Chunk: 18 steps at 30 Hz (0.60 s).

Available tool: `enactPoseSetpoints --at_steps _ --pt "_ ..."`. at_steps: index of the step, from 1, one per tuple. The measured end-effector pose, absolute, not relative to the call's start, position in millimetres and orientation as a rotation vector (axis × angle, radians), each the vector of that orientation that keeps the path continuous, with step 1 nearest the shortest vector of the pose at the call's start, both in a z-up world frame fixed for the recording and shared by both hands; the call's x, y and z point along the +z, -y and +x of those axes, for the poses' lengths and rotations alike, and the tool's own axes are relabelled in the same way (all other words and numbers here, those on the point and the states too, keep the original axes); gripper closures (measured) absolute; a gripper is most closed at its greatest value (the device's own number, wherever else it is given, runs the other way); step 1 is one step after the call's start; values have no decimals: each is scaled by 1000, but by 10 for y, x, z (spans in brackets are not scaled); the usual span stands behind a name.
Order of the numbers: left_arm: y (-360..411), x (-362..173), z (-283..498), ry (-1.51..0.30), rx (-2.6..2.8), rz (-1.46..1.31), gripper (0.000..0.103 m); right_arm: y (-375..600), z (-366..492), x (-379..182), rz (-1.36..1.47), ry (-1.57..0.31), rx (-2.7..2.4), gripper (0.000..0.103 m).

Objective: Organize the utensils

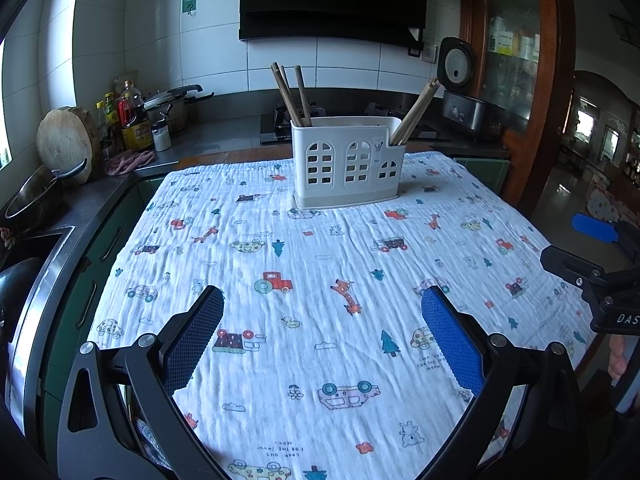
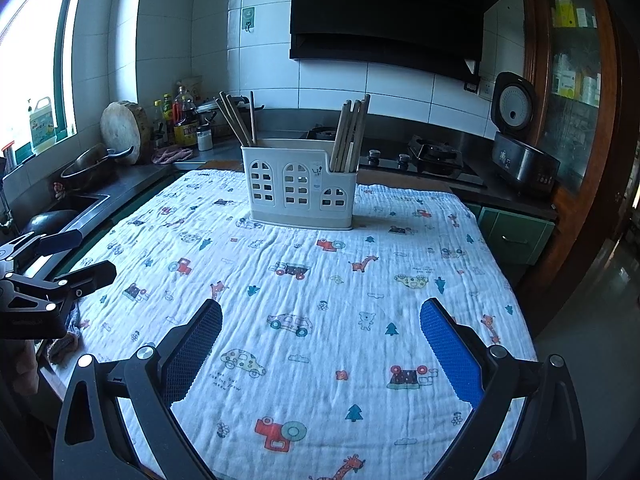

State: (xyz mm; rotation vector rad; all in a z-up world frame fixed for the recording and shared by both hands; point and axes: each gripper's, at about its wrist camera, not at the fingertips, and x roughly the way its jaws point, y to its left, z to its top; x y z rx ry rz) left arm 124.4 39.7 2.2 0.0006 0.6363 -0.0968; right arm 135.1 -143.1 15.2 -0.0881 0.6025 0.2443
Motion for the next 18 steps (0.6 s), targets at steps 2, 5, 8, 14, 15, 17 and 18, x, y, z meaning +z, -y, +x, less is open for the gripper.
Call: enactPoseSetpoints --at_steps 2,5,8,14,15,17,18 --pt "-396 24 1243 -635 -98 1 5 1432 1350 152 -90 -602 243 7" --pt "-382 30 1244 -633 -100 2 5 1436 1353 145 -90 -606 244 7" --pt "-380 27 1236 -631 -113 -3 5 1430 1359 142 -89 -607 245 7" --pt "-373 56 1228 -609 -89 3 5 1429 1368 125 -89 -614 243 7" --pt "-366 55 1233 -611 -84 11 5 1433 1369 120 -87 -614 242 7" --pt "-371 47 1252 -620 -84 8 5 1434 1378 110 -81 -615 244 7" --pt "-377 38 1263 -628 -86 1 5 1431 1382 106 -81 -616 244 7"
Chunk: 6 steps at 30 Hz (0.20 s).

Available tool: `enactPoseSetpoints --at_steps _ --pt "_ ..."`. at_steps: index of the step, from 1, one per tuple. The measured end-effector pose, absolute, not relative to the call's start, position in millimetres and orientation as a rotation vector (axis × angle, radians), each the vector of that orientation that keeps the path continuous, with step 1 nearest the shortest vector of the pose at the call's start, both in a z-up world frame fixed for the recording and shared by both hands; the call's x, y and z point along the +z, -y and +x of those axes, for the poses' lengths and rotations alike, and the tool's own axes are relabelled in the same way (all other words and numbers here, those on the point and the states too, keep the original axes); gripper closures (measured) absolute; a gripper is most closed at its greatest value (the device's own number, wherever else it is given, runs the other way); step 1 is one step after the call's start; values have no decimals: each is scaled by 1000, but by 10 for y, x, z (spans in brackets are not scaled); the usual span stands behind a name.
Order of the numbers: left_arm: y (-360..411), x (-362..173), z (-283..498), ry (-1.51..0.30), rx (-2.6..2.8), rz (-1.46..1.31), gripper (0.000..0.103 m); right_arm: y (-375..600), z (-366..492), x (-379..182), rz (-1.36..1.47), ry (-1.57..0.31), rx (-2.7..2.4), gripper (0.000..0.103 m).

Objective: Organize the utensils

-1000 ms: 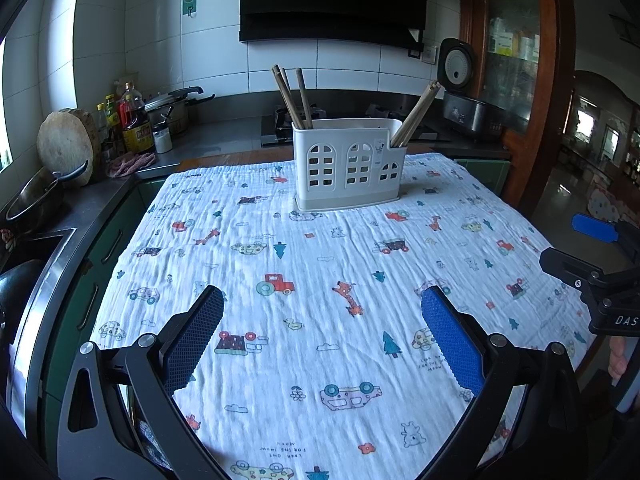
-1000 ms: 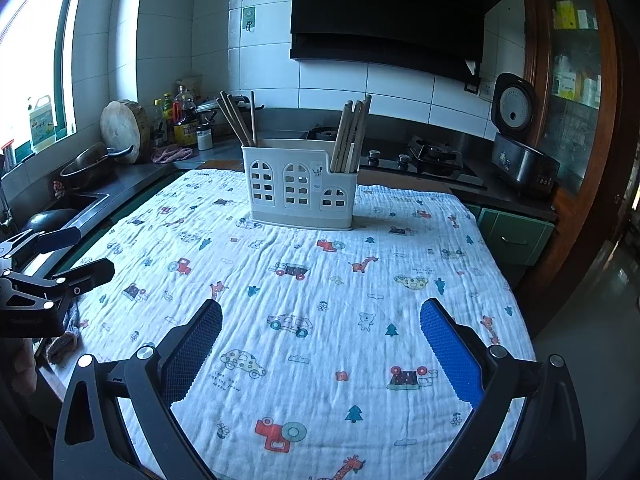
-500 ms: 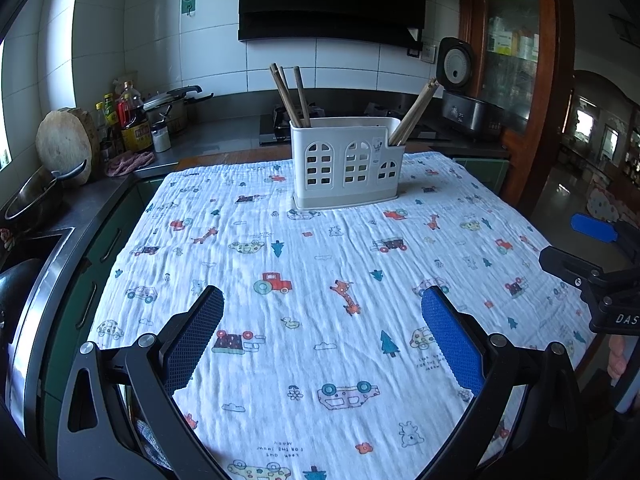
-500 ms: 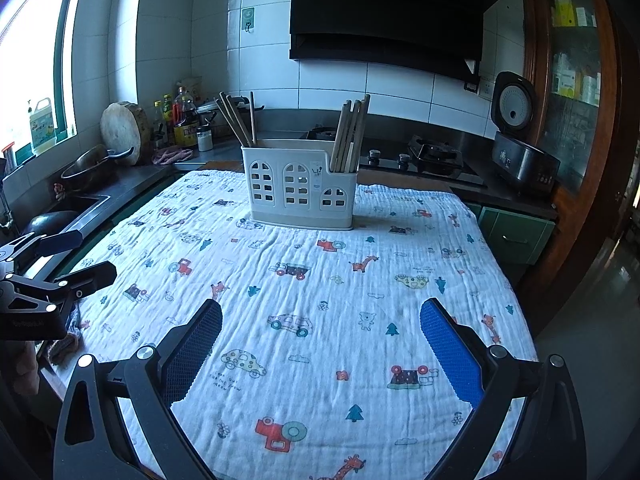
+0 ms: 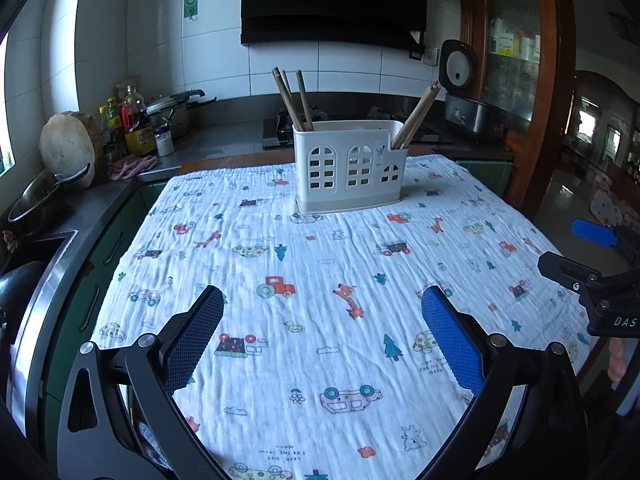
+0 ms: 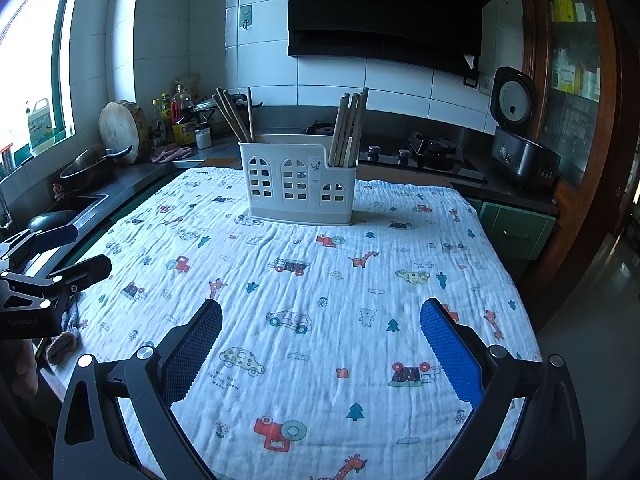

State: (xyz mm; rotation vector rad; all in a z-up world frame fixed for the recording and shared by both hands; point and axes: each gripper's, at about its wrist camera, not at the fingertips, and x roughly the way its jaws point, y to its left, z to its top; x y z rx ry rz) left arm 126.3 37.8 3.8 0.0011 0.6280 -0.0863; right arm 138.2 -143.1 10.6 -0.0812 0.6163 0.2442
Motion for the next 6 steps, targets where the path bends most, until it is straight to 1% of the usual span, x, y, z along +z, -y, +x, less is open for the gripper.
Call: enactPoseSetpoints --at_steps 6 --pt "-409 11 1290 -645 -85 -16 5 1438 1402 84 -84 -620 240 7"
